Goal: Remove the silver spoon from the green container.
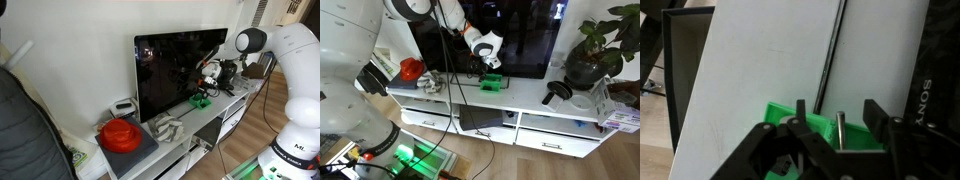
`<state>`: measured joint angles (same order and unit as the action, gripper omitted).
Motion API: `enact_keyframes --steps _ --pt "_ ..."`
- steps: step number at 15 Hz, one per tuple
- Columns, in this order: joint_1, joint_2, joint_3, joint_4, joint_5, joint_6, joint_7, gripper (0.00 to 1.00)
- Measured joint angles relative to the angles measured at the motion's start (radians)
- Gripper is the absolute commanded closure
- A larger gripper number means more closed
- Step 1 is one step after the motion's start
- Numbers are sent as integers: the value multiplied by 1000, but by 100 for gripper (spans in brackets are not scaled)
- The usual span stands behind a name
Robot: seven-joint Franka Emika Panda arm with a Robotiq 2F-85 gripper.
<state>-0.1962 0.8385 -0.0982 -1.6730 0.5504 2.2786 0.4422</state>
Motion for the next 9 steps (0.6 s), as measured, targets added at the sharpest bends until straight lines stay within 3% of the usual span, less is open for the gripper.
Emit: enact_keyframes --steps 1,5,7,9 --pt "0 9 1 9 0 7 5 53" --pt "0 38 6 38 0 22 18 71" --pt "0 47 9 49 0 22 23 78" --pt "-1 49 11 56 0 22 27 74"
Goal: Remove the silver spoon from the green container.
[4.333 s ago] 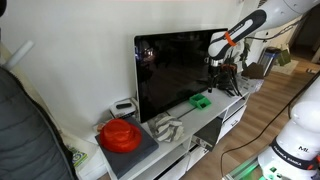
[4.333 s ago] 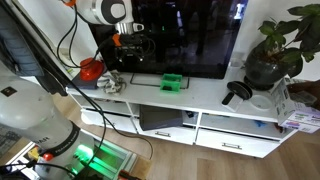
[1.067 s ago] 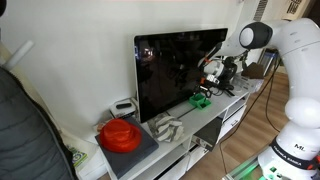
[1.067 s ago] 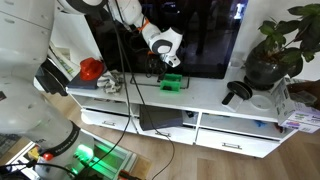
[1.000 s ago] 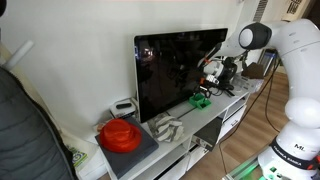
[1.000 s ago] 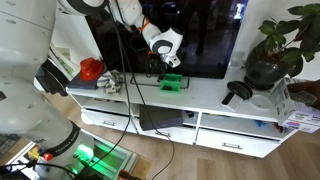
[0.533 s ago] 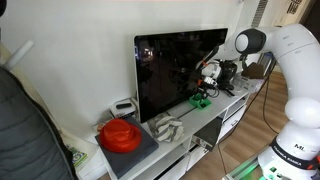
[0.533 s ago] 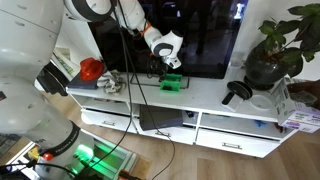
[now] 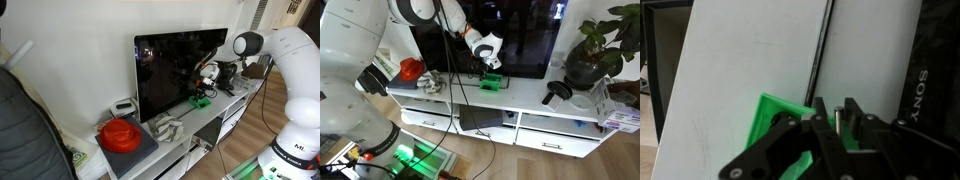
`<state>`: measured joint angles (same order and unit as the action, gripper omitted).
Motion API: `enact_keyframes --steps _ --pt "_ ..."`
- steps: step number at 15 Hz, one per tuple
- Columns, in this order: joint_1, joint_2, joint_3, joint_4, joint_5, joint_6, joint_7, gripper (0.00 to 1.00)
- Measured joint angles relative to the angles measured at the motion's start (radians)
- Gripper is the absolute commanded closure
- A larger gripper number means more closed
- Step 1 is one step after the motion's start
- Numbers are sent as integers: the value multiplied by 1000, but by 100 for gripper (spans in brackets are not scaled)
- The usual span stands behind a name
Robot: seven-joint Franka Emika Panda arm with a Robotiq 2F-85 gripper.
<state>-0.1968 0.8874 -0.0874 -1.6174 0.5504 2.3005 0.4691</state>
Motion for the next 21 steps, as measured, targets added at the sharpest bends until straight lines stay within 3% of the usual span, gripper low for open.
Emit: enact_keyframes --steps 2,5,6,21 --pt "0 2 1 3 0 0 3 77" --pt "0 2 1 5 0 0 7 98" --pt "0 2 2 6 0 0 8 100" --pt "-3 -57 -3 -28 -3 15 8 97"
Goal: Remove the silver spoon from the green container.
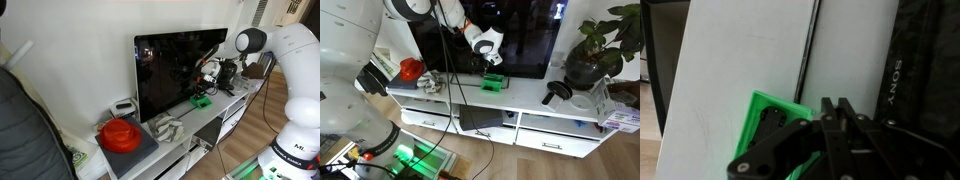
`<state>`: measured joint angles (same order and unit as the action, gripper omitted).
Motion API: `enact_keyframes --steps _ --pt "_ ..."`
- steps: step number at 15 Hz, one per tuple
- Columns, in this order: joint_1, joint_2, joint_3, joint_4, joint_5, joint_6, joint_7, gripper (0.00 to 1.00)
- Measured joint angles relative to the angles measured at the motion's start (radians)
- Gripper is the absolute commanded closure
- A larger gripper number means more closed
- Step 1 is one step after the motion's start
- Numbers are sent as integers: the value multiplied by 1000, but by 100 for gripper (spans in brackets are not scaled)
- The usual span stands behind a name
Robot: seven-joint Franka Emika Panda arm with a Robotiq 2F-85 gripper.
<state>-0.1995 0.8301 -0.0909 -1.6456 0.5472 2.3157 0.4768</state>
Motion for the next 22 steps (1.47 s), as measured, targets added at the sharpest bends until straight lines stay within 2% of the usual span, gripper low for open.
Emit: enact_keyframes --steps 8,14,18,22 --pt "35 -117 -27 -147 -12 22 4 97" --pt "57 -196 -67 -291 -12 190 52 97" --pt "44 -219 -89 -339 -12 256 46 97" --pt "-10 -221 -93 -344 -12 305 -18 97"
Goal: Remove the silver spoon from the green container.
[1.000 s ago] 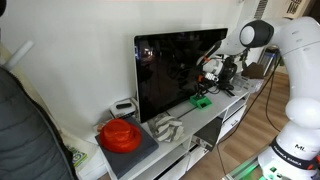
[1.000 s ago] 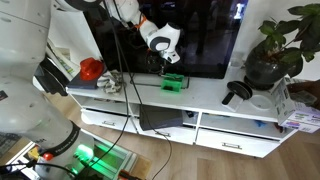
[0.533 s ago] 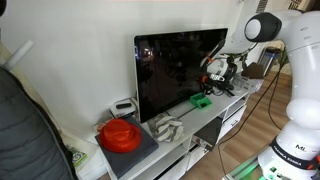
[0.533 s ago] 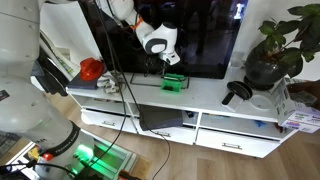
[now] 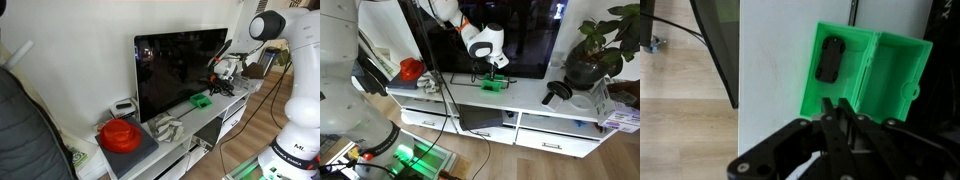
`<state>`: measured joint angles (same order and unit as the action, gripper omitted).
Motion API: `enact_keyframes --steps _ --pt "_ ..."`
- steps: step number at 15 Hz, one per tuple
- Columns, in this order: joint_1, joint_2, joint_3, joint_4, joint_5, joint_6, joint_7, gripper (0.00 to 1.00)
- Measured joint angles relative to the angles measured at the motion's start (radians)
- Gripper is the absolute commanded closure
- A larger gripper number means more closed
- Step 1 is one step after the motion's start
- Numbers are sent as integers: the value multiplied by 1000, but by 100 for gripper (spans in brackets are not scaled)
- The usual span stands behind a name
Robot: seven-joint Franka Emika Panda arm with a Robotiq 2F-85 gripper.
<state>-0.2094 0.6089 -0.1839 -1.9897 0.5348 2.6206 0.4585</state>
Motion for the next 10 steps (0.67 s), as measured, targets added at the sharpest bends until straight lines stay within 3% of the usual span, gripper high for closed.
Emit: enact_keyframes --steps 5,10 --pt "-88 10 19 8 1 51 -129 97" --pt "-171 65 79 51 6 81 -257 97"
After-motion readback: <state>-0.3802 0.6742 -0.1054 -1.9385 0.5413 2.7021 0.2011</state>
